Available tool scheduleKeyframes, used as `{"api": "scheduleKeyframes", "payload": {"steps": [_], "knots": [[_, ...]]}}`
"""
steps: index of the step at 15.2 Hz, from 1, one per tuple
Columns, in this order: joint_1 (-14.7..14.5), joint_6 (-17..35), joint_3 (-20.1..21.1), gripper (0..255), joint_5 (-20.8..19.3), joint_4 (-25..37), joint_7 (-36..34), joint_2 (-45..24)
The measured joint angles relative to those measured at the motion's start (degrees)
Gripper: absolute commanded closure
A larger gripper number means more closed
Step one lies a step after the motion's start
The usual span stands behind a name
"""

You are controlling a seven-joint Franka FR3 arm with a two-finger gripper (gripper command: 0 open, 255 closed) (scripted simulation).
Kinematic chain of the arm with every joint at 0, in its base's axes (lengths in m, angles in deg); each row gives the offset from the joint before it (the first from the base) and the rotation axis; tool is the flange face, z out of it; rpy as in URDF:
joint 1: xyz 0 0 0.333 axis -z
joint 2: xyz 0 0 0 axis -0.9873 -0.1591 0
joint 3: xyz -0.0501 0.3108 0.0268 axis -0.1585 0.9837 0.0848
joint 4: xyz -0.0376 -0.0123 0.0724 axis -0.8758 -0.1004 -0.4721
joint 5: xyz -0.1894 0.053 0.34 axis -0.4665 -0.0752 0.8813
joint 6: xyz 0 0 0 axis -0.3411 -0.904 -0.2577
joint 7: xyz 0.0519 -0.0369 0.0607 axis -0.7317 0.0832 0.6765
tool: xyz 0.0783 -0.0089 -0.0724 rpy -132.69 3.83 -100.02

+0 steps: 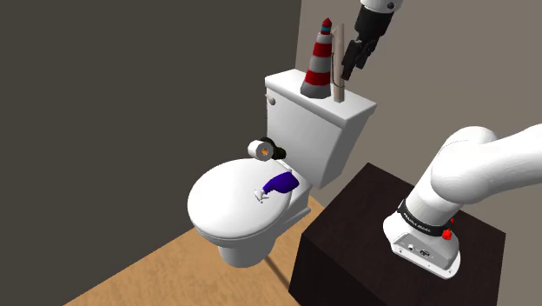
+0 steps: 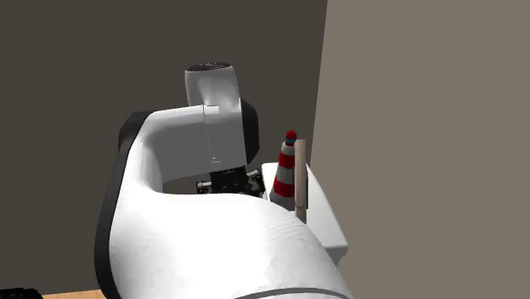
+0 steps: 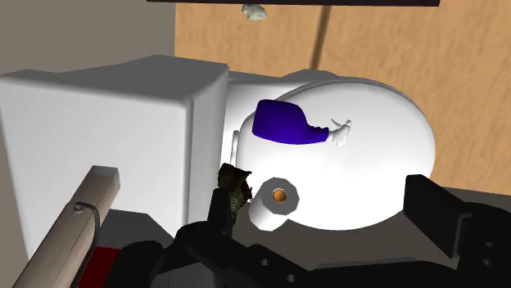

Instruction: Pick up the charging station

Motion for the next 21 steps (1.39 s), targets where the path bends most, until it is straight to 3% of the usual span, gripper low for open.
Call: {"api": "scheduleKeyframes", "payload": {"steps": [4, 12, 21], "knots": [[0.9, 0.71, -1.78, 0, -0.7, 3.03, 1.12, -3.69], [3.43, 2.08, -8.48, 0, -1.68, 15.93, 5.67, -17.81], [5.73, -1.44, -15.77, 0, 1.65, 37.15, 11.69, -35.84]]}}
